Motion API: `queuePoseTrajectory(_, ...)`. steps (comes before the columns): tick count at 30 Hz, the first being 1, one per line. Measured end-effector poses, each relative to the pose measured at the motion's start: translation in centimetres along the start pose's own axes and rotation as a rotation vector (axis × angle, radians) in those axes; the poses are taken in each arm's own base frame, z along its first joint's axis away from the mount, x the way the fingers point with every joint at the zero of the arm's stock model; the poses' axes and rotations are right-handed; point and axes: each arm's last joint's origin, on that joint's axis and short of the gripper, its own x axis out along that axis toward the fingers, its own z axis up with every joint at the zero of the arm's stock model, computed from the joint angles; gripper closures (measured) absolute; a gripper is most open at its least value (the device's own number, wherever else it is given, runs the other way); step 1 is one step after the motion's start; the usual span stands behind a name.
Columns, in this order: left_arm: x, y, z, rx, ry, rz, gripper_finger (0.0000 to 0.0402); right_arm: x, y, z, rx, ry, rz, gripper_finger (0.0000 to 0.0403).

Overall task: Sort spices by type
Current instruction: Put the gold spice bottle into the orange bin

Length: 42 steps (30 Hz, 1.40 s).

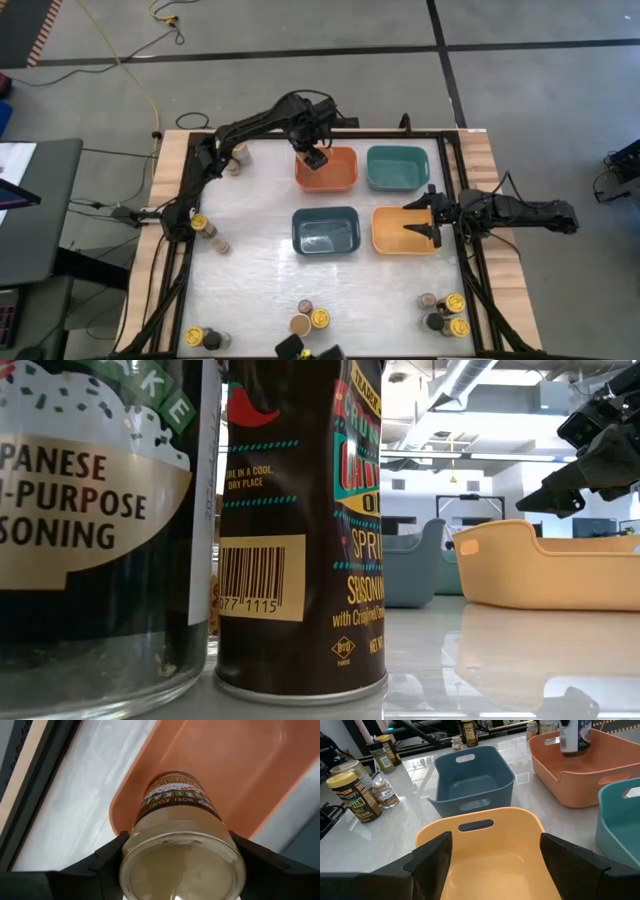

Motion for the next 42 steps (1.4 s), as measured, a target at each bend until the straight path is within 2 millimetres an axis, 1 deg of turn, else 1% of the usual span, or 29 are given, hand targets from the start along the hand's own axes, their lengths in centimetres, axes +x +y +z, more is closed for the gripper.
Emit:
queuePoseTrajectory(8,1.3,0.1,0.5,0.013,0.002,-0.037,0.0113,0.0,0.0,0.0,0.0,0.0,0.0,0.0074)
queuePoseTrajectory(23,1.3,0.0,0.8,-0.017,-0.026,-0.042,0.011,0.0,0.0,0.0,0.0,0.0,0.0,0.0074)
queuePoseTrajectory(33,1.3,0.0,0.6,-0.09,-0.008,-0.038,0.0109,0.0,0.0,0.0,0.0,0.0,0.0,0.0074)
queuePoseTrajectory(42,1.3,0.1,0.9,-0.113,-0.047,-0.02,0.0109,0.0,0.0,0.0,0.0,0.0,0.0,0.0074)
